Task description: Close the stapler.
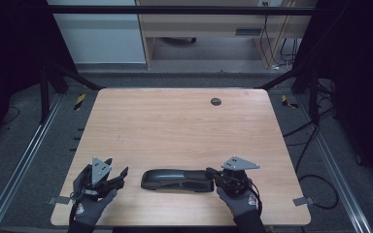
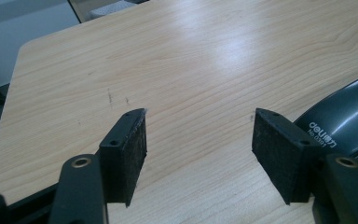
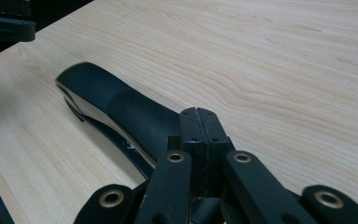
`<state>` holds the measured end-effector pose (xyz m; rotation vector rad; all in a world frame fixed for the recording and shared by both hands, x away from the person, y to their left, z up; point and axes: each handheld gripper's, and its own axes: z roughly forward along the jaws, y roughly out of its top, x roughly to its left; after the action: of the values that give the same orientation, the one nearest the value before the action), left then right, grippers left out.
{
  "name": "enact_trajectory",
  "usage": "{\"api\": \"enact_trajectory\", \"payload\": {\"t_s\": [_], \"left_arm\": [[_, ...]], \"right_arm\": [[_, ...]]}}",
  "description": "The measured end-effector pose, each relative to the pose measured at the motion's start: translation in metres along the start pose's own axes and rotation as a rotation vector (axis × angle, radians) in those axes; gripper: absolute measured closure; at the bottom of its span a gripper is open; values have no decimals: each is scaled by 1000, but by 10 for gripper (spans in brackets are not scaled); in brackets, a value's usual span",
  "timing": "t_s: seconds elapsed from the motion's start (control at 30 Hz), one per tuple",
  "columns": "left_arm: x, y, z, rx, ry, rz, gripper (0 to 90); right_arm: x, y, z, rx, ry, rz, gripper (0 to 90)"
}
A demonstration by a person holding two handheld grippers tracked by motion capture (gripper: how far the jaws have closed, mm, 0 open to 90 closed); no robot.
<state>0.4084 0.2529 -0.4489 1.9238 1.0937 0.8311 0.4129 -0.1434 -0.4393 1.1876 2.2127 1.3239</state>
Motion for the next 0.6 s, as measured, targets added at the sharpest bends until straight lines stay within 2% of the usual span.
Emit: {"api": "enact_trajectory", "payload": {"t_s": [0.1, 0.2, 0.3, 0.47, 0.57, 0.6], "left_arm": [[1, -4, 1, 9, 1, -9, 352], [2, -5, 1, 15, 0, -15, 352], [2, -7, 2, 18, 2, -18, 350], [5, -8, 3, 19, 13, -20, 350], [6, -10, 3, 22, 13, -24, 350], [6, -10, 3, 23, 15, -23, 350]], "right_arm": [[0, -1, 1, 2, -1, -1, 900], [-1, -4, 4, 28, -8, 3, 900], [-1, -6, 4, 22, -7, 16, 900], [0, -7, 4, 5, -13, 8, 900], [-1, -7, 4, 8, -14, 10, 900], [0, -7, 5, 26, -19, 13, 900]]}}
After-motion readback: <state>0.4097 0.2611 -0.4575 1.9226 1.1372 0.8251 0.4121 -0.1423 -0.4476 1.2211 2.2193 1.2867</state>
